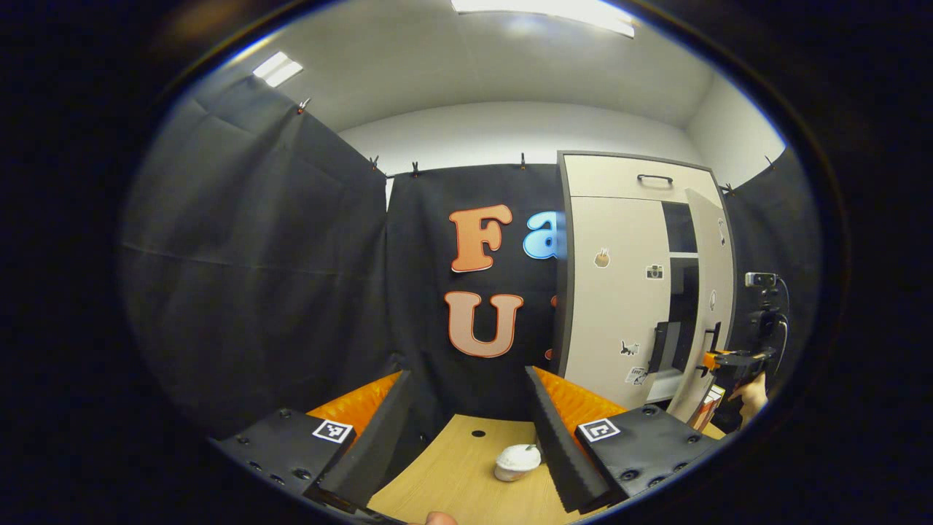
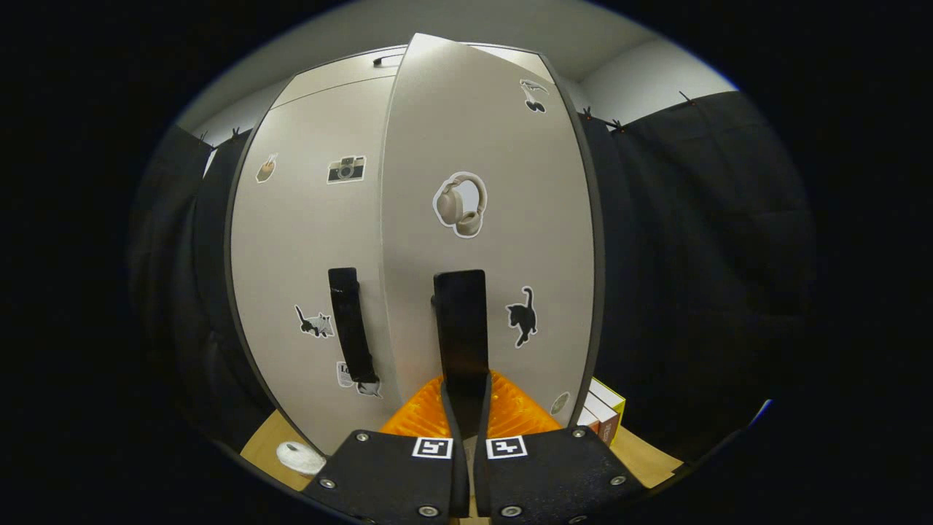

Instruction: Open the right door of the double-door shoe cabinet with the right hand, and open the left door with the left hand.

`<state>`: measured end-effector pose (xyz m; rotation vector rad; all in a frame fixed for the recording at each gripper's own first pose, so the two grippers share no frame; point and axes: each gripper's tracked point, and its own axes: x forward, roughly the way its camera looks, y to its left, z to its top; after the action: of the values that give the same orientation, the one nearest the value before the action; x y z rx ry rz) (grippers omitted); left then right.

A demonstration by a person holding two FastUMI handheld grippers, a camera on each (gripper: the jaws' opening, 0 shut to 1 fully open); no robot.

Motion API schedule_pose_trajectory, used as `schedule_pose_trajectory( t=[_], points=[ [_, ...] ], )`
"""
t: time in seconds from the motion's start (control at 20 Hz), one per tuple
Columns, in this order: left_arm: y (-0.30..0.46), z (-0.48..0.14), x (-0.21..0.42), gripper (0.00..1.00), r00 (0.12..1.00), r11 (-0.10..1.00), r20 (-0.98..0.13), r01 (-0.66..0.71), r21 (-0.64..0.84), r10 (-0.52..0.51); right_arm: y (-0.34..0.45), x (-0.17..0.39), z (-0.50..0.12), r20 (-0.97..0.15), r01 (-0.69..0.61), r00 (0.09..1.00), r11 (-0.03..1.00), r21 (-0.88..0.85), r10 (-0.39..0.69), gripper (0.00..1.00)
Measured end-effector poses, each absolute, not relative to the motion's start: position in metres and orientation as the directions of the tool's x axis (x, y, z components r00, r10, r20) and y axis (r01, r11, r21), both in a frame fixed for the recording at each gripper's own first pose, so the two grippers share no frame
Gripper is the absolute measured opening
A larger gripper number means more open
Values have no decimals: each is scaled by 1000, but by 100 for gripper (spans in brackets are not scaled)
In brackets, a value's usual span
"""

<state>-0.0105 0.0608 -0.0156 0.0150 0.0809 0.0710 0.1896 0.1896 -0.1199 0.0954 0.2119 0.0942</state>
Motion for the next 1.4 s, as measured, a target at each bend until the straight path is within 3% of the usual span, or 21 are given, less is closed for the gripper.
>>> schedule_pose_trajectory(
  t=[0.7,1.15,1.4],
  points=[
    [52,-32,2,96,989,994,-97,-109,11,109,108,142,-115,-179,-35,983,997,65,46,0],
    [-6,-21,-2,97,988,991,-76,-131,5,131,59,136,-116,-182,-147,971,988,53,155,0],
    [-57,-19,6,96,990,992,-66,-124,-14,122,0,148,-121,-179,-88,980,996,22,91,0]
  ],
)
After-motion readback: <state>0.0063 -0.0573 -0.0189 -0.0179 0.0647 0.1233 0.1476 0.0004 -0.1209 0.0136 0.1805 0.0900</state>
